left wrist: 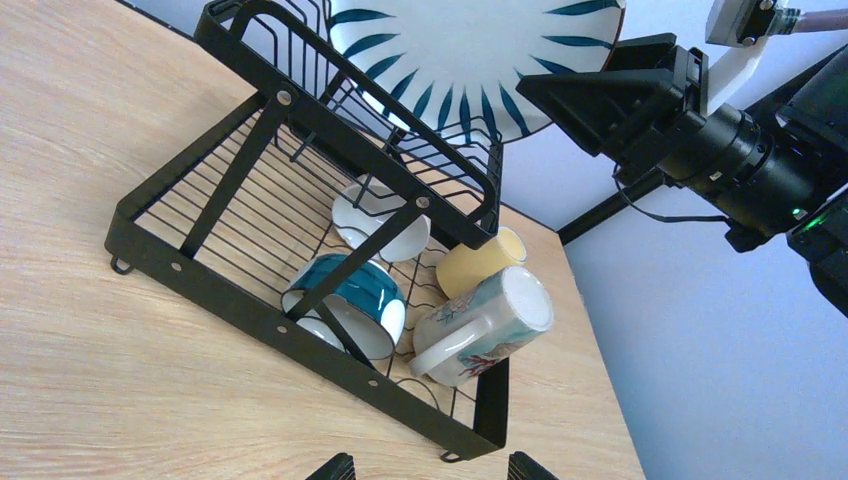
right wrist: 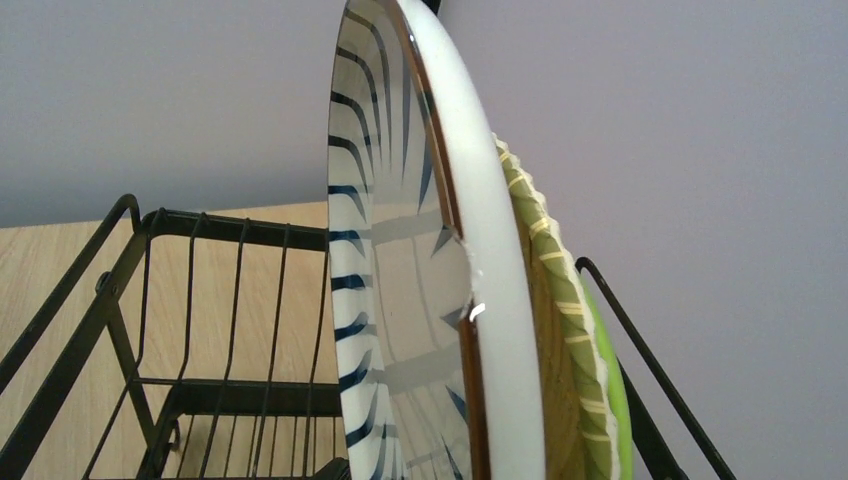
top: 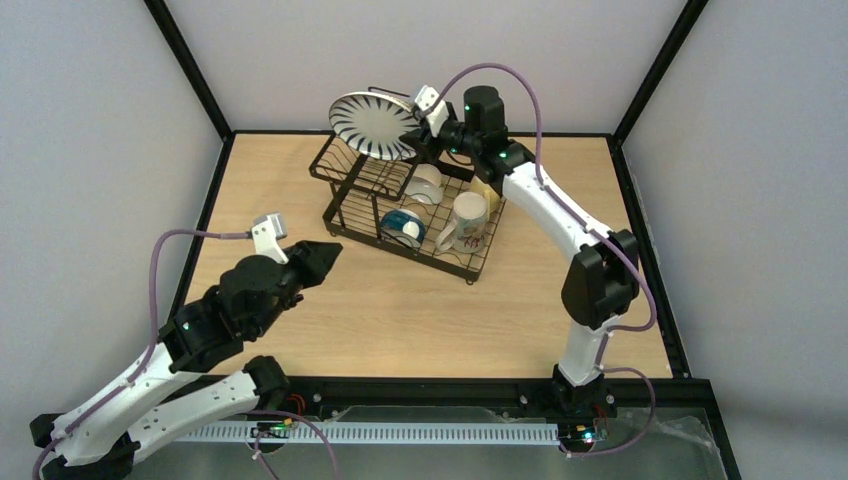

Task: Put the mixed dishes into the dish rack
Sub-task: Insert the plate into the dish rack, then reset both arms

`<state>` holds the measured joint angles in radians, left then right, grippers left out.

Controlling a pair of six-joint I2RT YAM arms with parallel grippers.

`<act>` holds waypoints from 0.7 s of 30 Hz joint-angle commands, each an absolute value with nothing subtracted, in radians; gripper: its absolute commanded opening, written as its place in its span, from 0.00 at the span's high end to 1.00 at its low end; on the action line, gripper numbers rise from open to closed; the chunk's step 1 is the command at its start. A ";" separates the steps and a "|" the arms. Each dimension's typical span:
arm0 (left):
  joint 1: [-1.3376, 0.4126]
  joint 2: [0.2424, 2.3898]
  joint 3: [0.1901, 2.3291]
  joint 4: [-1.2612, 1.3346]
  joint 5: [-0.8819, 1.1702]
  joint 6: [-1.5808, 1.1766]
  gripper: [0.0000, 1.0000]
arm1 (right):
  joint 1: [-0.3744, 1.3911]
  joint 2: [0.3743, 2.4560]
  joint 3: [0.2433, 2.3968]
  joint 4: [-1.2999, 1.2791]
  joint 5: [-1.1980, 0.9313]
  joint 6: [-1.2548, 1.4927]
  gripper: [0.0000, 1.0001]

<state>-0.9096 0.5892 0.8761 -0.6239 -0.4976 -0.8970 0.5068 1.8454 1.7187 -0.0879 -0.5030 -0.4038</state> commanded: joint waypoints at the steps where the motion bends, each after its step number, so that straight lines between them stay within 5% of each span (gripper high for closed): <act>1: -0.914 0.596 0.894 -0.609 -0.492 -0.890 0.13 | 0.499 1.779 1.696 -0.111 -0.496 -0.404 0.17; 21: -0.914 0.560 0.888 -0.618 -0.459 -0.908 0.13 | 0.497 1.531 1.527 -0.074 -0.415 -0.273 0.16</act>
